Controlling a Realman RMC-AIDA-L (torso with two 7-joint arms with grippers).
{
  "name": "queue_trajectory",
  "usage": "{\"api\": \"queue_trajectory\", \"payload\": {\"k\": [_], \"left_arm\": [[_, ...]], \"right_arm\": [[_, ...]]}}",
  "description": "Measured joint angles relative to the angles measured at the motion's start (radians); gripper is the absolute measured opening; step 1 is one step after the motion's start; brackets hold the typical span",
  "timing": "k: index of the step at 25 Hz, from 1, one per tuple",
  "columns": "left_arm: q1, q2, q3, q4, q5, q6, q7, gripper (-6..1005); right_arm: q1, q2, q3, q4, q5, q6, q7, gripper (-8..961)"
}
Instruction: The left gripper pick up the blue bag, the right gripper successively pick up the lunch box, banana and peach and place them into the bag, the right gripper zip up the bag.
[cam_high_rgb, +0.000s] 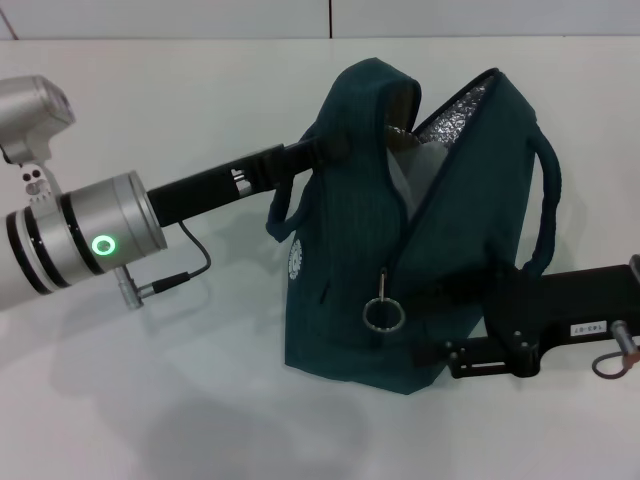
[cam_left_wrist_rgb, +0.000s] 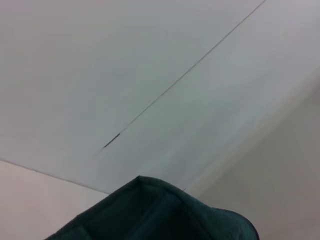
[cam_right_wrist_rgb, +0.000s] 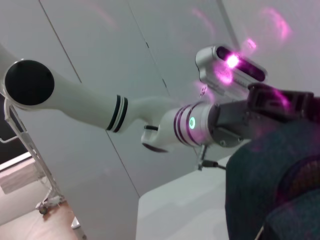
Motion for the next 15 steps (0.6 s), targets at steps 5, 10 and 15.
{"api": "queue_trajectory", "payload": {"k": [5, 10, 15], "left_arm": [[0.002, -0.001, 0.0, -0.02, -0.003, 0.0, 0.004, 42], [0.002, -0.001, 0.0, -0.021, -0.003, 0.0, 0.006, 42], [0.002, -0.001, 0.0, -0.022, -0.003, 0.0, 0.011, 41]], "right_arm": [[0.023, 0.001, 0.001, 0.061, 0.03, 0.022, -0.04, 575], [0.032, 0.002, -0.005, 0.097, 0.069, 0.068, -0.053, 553], [0.052, 0.002, -0.012, 0.132, 0.087, 0.084, -0.065, 526]]}}
